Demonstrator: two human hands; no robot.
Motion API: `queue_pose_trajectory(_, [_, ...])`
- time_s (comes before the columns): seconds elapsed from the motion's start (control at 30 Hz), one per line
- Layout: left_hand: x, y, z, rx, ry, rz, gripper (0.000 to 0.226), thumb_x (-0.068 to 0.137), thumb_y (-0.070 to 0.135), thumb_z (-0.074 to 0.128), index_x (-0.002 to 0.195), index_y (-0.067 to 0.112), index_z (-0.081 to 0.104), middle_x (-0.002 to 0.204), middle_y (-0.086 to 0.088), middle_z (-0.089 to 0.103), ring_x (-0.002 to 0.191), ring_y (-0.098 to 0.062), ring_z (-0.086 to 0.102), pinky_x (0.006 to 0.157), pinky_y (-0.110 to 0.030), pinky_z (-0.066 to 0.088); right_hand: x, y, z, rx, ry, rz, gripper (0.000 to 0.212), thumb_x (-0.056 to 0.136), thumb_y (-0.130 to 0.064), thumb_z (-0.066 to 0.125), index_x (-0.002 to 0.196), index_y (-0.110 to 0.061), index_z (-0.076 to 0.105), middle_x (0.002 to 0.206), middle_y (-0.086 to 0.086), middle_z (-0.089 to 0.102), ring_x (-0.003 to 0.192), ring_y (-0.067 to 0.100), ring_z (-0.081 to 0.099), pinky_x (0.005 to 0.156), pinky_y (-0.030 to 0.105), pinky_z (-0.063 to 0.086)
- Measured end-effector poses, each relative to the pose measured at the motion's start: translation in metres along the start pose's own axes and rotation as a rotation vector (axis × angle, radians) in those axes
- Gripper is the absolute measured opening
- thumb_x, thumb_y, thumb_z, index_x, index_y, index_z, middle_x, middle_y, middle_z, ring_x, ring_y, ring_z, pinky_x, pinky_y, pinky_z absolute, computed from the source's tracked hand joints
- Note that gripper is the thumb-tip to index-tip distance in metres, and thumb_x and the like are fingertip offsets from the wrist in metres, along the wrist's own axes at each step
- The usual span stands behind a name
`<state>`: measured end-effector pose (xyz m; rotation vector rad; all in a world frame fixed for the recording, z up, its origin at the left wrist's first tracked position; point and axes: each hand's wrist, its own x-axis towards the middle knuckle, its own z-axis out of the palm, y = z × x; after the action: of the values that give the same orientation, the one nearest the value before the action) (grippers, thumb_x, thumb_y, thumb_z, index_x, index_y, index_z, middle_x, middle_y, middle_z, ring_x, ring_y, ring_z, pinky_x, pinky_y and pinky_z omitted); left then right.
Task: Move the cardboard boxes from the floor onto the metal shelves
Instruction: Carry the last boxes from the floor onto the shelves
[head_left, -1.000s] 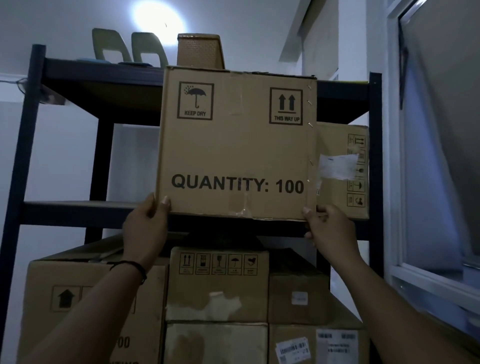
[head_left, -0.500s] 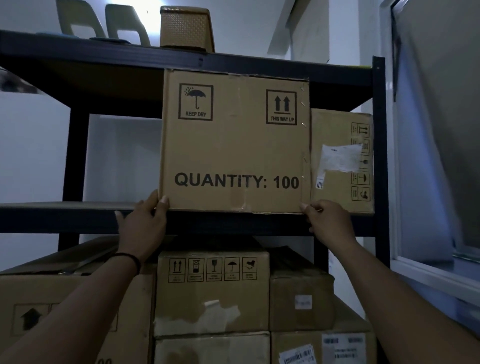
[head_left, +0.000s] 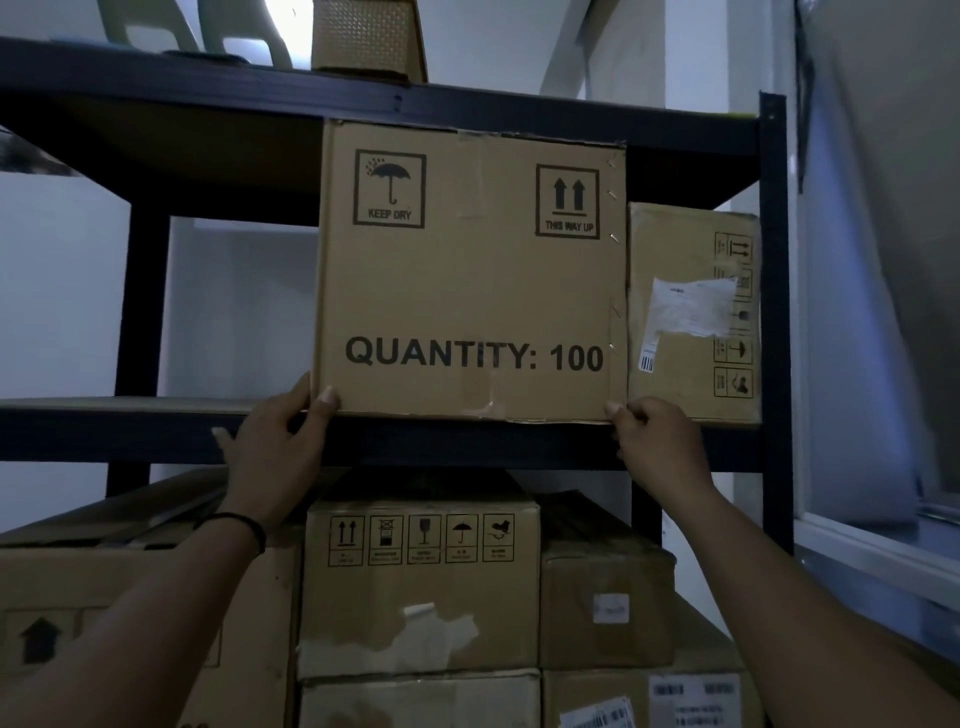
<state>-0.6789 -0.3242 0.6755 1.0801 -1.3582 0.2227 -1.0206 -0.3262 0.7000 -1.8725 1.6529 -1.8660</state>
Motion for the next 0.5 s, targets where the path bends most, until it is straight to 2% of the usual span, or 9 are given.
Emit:
queue_pose_trajectory(0.03, [0.000, 0.000, -0.001, -0.017, 0.001, -0.002, 0.047, 0.090, 0.062, 0.034, 0.121, 0.035, 0.058, 0.115, 0.004, 0.064, 0.119, -0.023, 0.051, 0.113, -0.061, -0.009, -0.001, 0.001, 0.001, 0.018, 0.012, -0.008, 0.037, 0.098, -0.034, 0.051, 0.081, -0.002, 0.061, 0.080, 0.014, 0.063, 0.076, 0.026, 0.062, 0.058, 0.026, 0.041])
queue_pose_trajectory(0.1, [-0.001, -0.002, 0.000, -0.086, 0.010, -0.007, 0.043, 0.094, 0.058, 0.039, 0.128, 0.037, 0.054, 0.117, 0.007, 0.063, 0.122, -0.022, 0.050, 0.114, -0.061, -0.008, -0.003, 0.003, 0.001, 0.051, 0.034, -0.013, 0.037, 0.098, -0.033, 0.052, 0.082, -0.001, 0.061, 0.081, 0.014, 0.064, 0.076, 0.026, 0.062, 0.060, 0.027, 0.042])
queue_pose_trajectory(0.23, [-0.004, -0.002, 0.001, -0.232, 0.007, -0.006, 0.046, 0.084, 0.070, 0.039, 0.126, 0.052, 0.042, 0.105, 0.034, 0.054, 0.118, -0.015, 0.053, 0.111, -0.064, 0.022, -0.006, 0.005, 0.001, 0.096, 0.049, -0.015, 0.033, 0.098, -0.033, 0.053, 0.083, -0.005, 0.061, 0.081, 0.009, 0.063, 0.077, 0.021, 0.061, 0.058, 0.025, 0.040])
queue_pose_trajectory(0.33, [-0.005, -0.003, 0.005, -0.248, 0.061, 0.007, 0.053, 0.082, 0.069, 0.041, 0.129, 0.045, 0.042, 0.104, 0.033, 0.053, 0.116, -0.016, 0.055, 0.108, -0.065, 0.028, -0.005, 0.006, -0.001, 0.060, 0.056, -0.013, 0.034, 0.096, -0.038, 0.053, 0.078, -0.010, 0.058, 0.077, 0.006, 0.061, 0.073, 0.018, 0.058, 0.055, 0.025, 0.036])
queue_pose_trajectory(0.4, [-0.006, -0.004, 0.007, -0.217, 0.073, 0.023, 0.052, 0.085, 0.069, 0.042, 0.131, 0.044, 0.043, 0.109, 0.020, 0.059, 0.116, -0.018, 0.055, 0.109, -0.066, 0.024, -0.004, 0.006, -0.002, 0.045, 0.037, 0.006, 0.034, 0.096, -0.040, 0.052, 0.076, -0.014, 0.056, 0.077, 0.005, 0.060, 0.074, 0.017, 0.057, 0.055, 0.025, 0.036])
queue_pose_trajectory(0.5, [-0.007, -0.003, 0.011, -0.050, 0.101, 0.022, 0.043, 0.096, 0.052, 0.039, 0.128, 0.027, 0.055, 0.118, 0.000, 0.063, 0.118, -0.026, 0.053, 0.116, -0.060, -0.002, -0.004, 0.005, -0.002, 0.030, 0.017, 0.016, 0.037, 0.097, -0.042, 0.050, 0.075, -0.013, 0.055, 0.076, 0.006, 0.060, 0.072, 0.017, 0.056, 0.055, 0.025, 0.035])
